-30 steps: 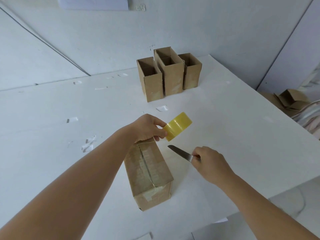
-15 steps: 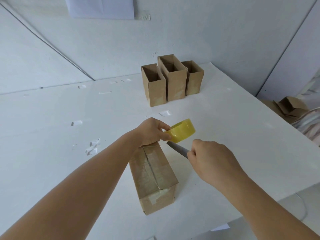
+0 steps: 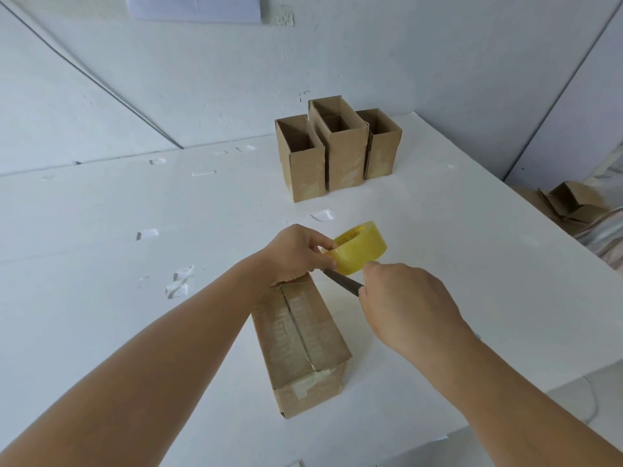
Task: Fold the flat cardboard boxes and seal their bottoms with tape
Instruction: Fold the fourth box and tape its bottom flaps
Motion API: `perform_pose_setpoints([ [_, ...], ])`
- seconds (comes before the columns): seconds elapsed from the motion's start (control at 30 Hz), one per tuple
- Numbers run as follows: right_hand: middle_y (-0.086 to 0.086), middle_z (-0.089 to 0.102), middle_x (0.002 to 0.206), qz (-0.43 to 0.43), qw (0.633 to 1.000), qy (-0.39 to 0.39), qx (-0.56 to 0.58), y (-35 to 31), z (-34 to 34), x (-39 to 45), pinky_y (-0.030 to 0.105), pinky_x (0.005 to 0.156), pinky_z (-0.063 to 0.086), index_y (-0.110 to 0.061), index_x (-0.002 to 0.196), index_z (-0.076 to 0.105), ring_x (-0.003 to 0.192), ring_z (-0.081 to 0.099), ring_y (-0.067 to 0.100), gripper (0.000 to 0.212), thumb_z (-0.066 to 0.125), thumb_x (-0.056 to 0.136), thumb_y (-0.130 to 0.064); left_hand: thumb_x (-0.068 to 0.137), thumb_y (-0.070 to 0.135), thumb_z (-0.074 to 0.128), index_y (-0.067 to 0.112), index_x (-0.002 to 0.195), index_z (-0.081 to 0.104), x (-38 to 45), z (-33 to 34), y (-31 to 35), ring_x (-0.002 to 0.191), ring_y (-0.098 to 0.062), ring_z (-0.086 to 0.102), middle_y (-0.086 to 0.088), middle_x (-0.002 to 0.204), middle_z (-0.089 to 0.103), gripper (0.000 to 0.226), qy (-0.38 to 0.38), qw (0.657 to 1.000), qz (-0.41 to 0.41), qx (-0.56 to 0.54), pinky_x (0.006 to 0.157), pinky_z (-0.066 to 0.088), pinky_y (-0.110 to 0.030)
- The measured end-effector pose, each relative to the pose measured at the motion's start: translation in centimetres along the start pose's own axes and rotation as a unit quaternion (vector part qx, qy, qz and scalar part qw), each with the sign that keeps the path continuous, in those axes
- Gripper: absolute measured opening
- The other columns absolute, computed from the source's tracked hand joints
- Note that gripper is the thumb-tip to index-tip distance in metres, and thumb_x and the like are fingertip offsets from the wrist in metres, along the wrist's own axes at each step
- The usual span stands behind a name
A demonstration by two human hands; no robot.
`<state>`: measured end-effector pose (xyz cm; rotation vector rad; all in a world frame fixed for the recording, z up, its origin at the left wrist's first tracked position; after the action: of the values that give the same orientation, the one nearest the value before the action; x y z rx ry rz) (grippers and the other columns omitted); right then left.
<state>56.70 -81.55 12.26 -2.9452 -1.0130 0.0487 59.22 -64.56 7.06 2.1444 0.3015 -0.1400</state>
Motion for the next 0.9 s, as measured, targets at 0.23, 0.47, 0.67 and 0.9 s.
perform_pose_setpoints([
  [0.23,0.003,0.053,0.082,-0.023,0.999,-0.03,-0.004,-0.2,0.7,2.3,0.027,0.055,0.031,-0.015,0.094,0.051,0.076,0.051,0.027,0.01,0.042,0.094,-0.011,0.078,0.016,0.075,0.025,0.094,0.075,0.5,-0.4,-0.5,0.05,0.001,0.043,0.006,0.065,0.062,0.019,0.026,0.999,0.014,0.033,0.055,0.034,-0.013],
  [0.47,0.006,0.06,0.091,0.016,0.992,-0.125,0.03,1.5,9.0,1.7,0.028,0.058,0.029,-0.016,0.081,0.039,0.072,0.051,0.027,0.014,0.045,0.093,-0.015,0.078,0.013,0.077,0.02,0.099,0.074,0.3,-0.5,-0.4,0.057,-0.003,0.052,0.006,0.063,0.064,0.022,0.042,0.998,0.002,-0.043,0.061,0.043,-0.014],
  [0.67,0.007,0.061,0.109,0.09,0.985,-0.082,0.119,2.0,11.5,2.8,0.033,0.075,0.038,-0.012,0.11,0.05,0.101,0.058,0.03,0.036,0.03,0.098,-0.039,0.079,0.014,0.077,0.018,0.099,0.074,-0.1,-0.2,0.0,0.055,0.0,0.052,0.006,0.063,0.066,0.021,0.035,0.998,-0.004,-0.058,0.058,0.043,-0.009],
  [0.9,0.002,0.072,0.094,0.18,0.72,-0.112,0.661,-0.9,8.9,3.5,0.037,0.082,0.051,-0.016,0.088,0.069,0.093,0.066,0.02,0.047,0.06,0.072,-0.06,0.077,0.015,0.079,0.016,0.101,0.074,-0.2,-0.1,0.1,0.062,-0.008,0.056,-0.004,0.072,0.068,0.025,0.042,0.996,-0.025,-0.071,0.064,0.047,-0.015],
])
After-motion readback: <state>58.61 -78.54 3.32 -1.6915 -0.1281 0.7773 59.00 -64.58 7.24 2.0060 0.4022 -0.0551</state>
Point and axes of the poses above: each hand's wrist, its own x-axis towards the middle knuckle, its own z-axis out of the palm, y = z × x, the point moved 4 cm from there along x, towards the middle knuckle
